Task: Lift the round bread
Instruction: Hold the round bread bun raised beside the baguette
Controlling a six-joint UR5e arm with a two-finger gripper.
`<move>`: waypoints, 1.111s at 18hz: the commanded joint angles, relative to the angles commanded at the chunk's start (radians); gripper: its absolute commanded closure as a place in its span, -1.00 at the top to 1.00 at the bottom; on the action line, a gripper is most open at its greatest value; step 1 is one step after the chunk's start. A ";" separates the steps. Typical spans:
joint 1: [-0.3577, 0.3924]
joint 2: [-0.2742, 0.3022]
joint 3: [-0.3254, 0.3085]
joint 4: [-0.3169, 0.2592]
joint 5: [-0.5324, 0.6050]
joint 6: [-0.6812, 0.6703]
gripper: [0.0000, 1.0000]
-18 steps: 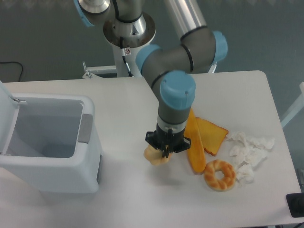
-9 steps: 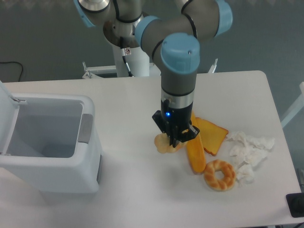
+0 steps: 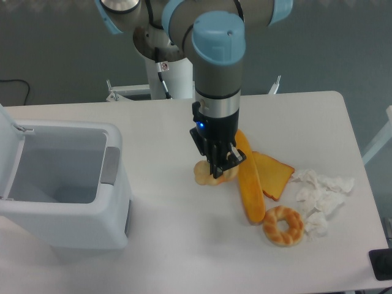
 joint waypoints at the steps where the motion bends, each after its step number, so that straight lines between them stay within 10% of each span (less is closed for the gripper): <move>1: -0.002 0.002 -0.002 -0.011 0.000 0.000 -1.00; 20: 0.000 0.014 -0.012 -0.029 -0.002 0.000 -1.00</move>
